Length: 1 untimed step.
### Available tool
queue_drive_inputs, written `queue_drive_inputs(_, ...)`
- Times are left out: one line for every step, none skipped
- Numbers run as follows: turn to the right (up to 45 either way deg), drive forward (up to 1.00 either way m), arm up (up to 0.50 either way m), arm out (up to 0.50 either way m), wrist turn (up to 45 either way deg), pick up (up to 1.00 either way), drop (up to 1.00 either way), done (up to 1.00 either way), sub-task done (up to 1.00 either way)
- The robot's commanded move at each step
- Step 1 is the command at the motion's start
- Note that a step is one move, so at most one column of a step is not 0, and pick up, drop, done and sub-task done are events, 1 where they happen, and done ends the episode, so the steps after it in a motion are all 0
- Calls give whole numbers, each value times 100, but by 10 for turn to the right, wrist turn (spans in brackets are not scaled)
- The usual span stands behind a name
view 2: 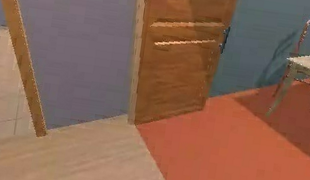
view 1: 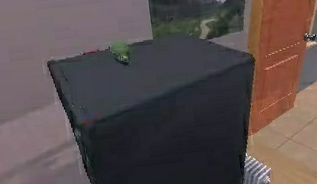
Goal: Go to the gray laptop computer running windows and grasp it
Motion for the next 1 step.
queue_drive_inputs(450, 0, 0, 0, 0, 0, 0, 0, 0)
